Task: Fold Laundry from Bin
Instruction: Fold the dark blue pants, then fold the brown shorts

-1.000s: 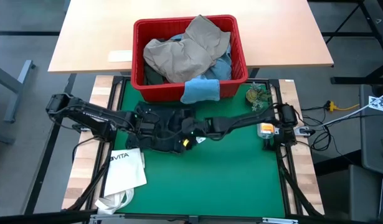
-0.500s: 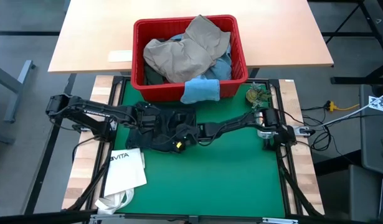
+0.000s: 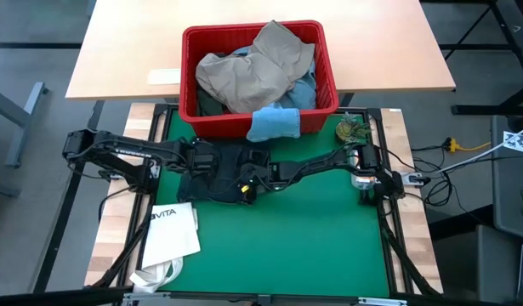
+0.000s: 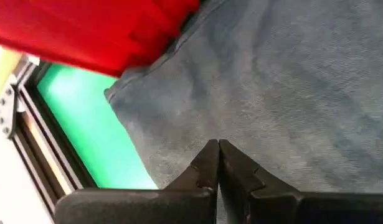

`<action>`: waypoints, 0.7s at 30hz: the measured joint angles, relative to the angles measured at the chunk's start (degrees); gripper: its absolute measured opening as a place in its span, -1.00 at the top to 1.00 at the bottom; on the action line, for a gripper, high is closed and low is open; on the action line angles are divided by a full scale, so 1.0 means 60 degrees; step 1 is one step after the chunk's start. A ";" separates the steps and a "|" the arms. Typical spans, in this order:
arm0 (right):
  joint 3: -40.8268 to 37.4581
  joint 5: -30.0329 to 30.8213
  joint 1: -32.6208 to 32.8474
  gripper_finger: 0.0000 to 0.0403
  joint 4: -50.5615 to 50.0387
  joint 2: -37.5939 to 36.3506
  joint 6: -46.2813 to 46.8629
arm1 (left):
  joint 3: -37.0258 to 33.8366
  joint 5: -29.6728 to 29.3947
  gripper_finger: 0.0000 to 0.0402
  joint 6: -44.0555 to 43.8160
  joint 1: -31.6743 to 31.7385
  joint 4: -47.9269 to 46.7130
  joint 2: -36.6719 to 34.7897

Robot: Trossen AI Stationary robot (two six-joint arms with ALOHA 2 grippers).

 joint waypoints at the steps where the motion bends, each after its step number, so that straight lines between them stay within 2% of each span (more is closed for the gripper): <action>1: -0.0003 -0.0025 -0.0001 0.05 0.0000 0.0001 0.0004 | -0.0117 -0.0003 0.99 -0.0115 0.0063 -0.0004 0.0000; 6: -0.0012 -0.0371 -0.0007 0.05 -0.0027 -0.0078 -0.0052 | -0.0891 0.0041 0.99 -0.0362 0.0362 -0.0036 0.0004; 10: -0.0065 -0.0778 -0.0011 0.05 -0.0315 -0.0571 -0.0455 | -0.0842 0.0599 0.99 -0.0346 0.0355 -0.0077 0.0003; 16: -0.0048 -0.1337 0.0015 0.05 -0.0735 -0.1868 -0.1026 | 0.0146 0.1017 0.99 0.0373 -0.0048 -0.0061 -0.0261; 21: -0.0046 -0.1514 0.0178 0.05 -0.1867 -0.3018 -0.1433 | 0.1256 0.1304 0.99 0.0923 -0.0294 -0.0008 -0.0310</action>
